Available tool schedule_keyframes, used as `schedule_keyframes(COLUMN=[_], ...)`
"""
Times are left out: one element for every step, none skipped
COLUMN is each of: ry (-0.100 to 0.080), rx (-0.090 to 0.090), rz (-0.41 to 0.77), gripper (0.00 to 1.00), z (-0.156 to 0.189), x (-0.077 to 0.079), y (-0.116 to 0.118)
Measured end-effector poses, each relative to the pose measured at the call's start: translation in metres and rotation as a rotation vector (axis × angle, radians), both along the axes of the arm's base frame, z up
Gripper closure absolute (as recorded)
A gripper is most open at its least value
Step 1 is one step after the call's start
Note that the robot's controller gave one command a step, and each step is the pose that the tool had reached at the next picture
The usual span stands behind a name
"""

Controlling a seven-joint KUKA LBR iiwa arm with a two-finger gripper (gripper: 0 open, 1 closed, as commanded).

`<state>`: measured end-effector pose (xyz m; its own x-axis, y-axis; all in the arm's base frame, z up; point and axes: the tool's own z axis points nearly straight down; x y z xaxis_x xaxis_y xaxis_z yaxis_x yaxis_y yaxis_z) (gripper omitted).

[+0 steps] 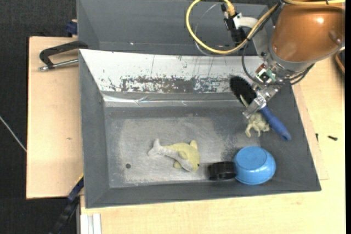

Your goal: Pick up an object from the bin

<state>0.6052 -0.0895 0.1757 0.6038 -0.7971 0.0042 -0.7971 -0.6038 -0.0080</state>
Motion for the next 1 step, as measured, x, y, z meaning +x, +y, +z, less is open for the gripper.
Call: schedule_keyframes(ry=[0.006], rx=[0.001], rz=[-0.004], gripper=[1.00], z=[0.0148], x=[0.0008], y=[0.0011])
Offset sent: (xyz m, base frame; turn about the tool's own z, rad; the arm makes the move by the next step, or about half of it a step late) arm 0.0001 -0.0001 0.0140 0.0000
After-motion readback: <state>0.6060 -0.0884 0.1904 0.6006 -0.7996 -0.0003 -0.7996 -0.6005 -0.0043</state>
